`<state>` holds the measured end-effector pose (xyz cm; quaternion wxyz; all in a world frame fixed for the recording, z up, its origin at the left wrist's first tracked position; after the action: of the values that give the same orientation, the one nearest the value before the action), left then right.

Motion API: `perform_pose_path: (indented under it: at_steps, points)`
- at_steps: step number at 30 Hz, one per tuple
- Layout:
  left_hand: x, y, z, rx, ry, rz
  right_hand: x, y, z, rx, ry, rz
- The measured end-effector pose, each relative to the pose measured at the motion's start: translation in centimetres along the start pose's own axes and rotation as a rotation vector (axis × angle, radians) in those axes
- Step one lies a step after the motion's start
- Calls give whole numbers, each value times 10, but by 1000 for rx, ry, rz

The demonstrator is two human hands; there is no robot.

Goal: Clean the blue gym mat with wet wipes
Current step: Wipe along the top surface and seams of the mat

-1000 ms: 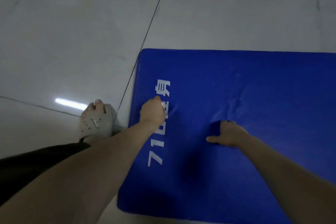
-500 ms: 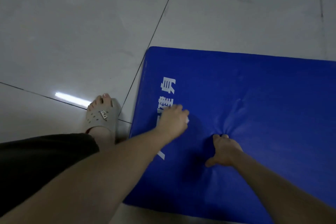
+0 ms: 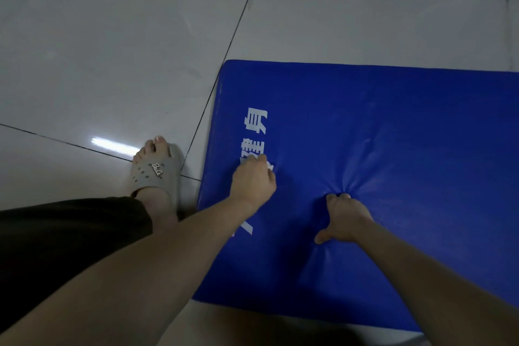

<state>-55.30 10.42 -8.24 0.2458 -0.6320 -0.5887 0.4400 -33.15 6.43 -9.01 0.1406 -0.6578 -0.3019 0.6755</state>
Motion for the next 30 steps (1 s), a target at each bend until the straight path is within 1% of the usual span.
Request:
perform_pose_path:
  at_steps: [3, 6, 8, 9, 11, 14, 16, 18, 21, 23, 26, 30]
  points:
    - [-19, 16, -24, -54, 52, 58, -1, -2, 0, 10, 2, -5]
    - [-52, 47, -55, -101, 186, 223, 1, -3, 2, 15, -4, -18]
    - [-71, 65, -70, -52, 269, 344, 2, -2, 2, 28, -1, -24]
    - [-73, 70, -72, -9, 299, 361, 2, -1, 2, 30, 1, -20]
    - [-61, 65, -68, 76, 335, 326, 2, -1, 1, 26, 5, -15]
    - [-23, 39, -41, 176, 322, 201, 3, -1, -2, 24, -3, -14]
    - [5, 13, -14, 210, 256, 114, 3, 0, -3, 31, -7, -15]
    - [27, -14, 16, 249, 150, 31, 4, 0, -3, 31, -14, -17]
    - [38, -34, 38, 208, 8, -63, 3, 0, -3, 33, -16, -15]
    - [27, -29, 33, 195, -38, -68, 4, 0, -2, 37, -16, -14]
    - [0, -11, 17, 144, -58, -38, 5, 1, -1, 43, -18, -19]
    - [-35, 16, -9, 12, 11, 81, 6, 2, -2, 47, -16, -18]
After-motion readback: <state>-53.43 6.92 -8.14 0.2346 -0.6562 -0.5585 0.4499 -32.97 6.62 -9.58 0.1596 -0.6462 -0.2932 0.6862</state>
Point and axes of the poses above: each hand's wrist, its own x-axis towards the middle knuckle, its own y-axis out of the palm, z = x × y, the point moved 5 cm from there along x, towards the middle knuckle, and after that the axes turned 9 degrees about -x, right-handed, at the moved point
